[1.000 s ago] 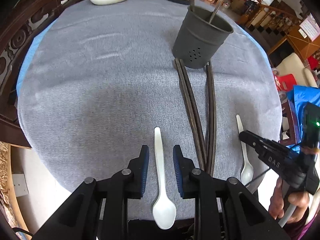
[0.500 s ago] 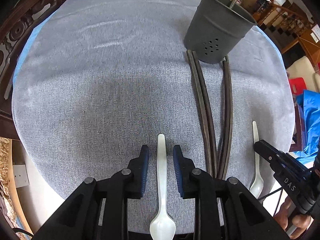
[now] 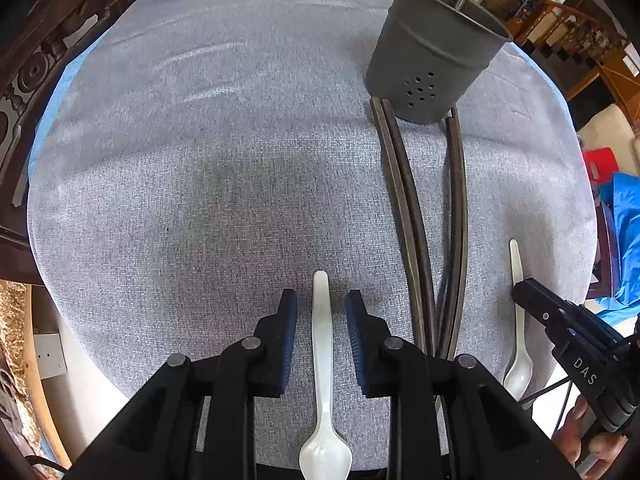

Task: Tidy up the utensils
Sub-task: 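Grasp another white spoon with the left gripper while the right gripper holds its spoon, then lift both white spoons and carry them toward the grey cup, then lower the spoons into the grey cup and open both grippers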

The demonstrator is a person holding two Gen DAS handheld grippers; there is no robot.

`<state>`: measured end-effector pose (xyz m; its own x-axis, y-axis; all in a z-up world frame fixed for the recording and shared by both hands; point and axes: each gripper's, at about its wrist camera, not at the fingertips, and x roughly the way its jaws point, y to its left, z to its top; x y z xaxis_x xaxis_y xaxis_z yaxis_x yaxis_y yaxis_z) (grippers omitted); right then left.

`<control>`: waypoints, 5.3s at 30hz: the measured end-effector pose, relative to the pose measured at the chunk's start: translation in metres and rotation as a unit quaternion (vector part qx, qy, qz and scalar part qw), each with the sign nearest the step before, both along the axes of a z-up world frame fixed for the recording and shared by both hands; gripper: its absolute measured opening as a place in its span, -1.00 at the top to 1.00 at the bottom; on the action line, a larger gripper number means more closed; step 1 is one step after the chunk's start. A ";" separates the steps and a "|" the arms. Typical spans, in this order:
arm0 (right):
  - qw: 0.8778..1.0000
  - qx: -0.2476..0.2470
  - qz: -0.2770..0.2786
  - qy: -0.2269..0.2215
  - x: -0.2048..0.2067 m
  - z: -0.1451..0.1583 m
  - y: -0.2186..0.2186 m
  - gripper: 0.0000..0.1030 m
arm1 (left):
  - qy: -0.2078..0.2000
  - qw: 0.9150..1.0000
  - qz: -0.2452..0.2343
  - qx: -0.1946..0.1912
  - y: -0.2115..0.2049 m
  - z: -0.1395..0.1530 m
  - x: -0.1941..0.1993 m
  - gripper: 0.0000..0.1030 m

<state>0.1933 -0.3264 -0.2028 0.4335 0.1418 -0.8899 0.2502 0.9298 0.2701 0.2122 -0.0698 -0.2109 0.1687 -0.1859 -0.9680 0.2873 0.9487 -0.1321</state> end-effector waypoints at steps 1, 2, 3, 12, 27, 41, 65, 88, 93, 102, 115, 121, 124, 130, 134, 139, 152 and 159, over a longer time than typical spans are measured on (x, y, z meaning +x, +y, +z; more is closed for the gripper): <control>1.000 0.001 -0.001 0.001 0.000 0.000 0.000 0.81 | 0.002 1.000 0.000 -0.001 -0.001 0.000 0.000 0.48; 1.000 0.000 -0.001 0.001 0.000 0.000 0.000 0.81 | 0.003 1.000 0.002 -0.002 -0.001 -0.002 0.003 0.47; 1.000 0.000 -0.001 0.002 0.001 0.000 -0.001 0.81 | 0.004 1.000 0.005 -0.003 -0.001 -0.003 0.004 0.47; 1.000 -0.005 -0.001 0.012 0.007 0.000 0.000 0.81 | -0.004 1.000 -0.003 0.018 -0.013 -0.006 0.006 0.47; 0.989 0.001 0.021 0.145 0.055 0.002 0.000 0.75 | 0.022 0.999 -0.006 0.025 -0.020 -0.008 0.021 0.69; 0.983 -0.059 0.050 0.166 0.083 0.004 0.026 0.75 | 0.087 0.995 -0.016 0.049 -0.035 -0.006 0.073 0.78; 0.989 -0.095 0.039 0.111 0.043 0.011 0.048 0.80 | 0.038 0.997 -0.034 0.061 -0.052 0.002 0.053 0.82; 0.996 -0.002 -0.047 -0.072 -0.004 0.065 -0.007 0.84 | -0.152 0.985 0.037 -0.069 -0.003 0.107 0.025 0.83; 0.999 0.008 -0.030 -0.033 0.005 0.049 -0.012 0.77 | -0.141 0.987 0.031 -0.069 -0.008 0.103 0.029 0.83; 0.998 -0.040 -0.011 0.035 0.030 0.023 0.006 0.75 | -0.165 0.984 0.024 -0.061 -0.006 0.104 0.016 0.83; 0.995 -0.066 -0.004 0.072 0.051 0.012 0.020 0.67 | -0.189 0.979 0.018 -0.071 0.000 0.118 0.001 0.83; 0.995 -0.069 -0.002 0.066 0.054 0.016 0.022 0.54 | -0.198 0.977 0.017 -0.073 0.001 0.124 0.000 0.83; 0.994 -0.073 0.013 0.075 0.057 0.013 0.031 0.54 | -0.198 0.977 0.016 -0.076 0.002 0.125 0.000 0.83; 0.994 -0.075 0.031 0.072 0.062 0.015 0.046 0.53 | -0.201 0.977 0.015 -0.074 0.003 0.123 0.001 0.83; 0.994 -0.070 0.053 0.062 0.060 0.026 0.048 0.53 | -0.200 0.977 0.014 -0.077 0.006 0.123 0.003 0.83; 0.988 -0.076 0.104 0.083 0.058 0.021 0.055 0.53 | -0.198 0.977 0.014 -0.080 0.008 0.123 0.002 0.83; 0.974 -0.139 0.169 0.065 0.056 0.012 0.077 0.79 | -0.191 0.978 0.021 -0.082 0.004 0.124 0.007 0.83; 0.985 -0.090 0.142 0.030 0.048 0.022 0.041 0.79 | -0.202 0.976 0.015 -0.078 -0.002 0.133 0.006 0.83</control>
<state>0.2409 -0.2857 -0.1811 0.3455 0.0874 -0.9343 -0.0165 0.9961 0.0871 0.2181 -0.0716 -0.0778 0.5386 -0.3145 -0.7817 0.3176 0.9351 -0.1574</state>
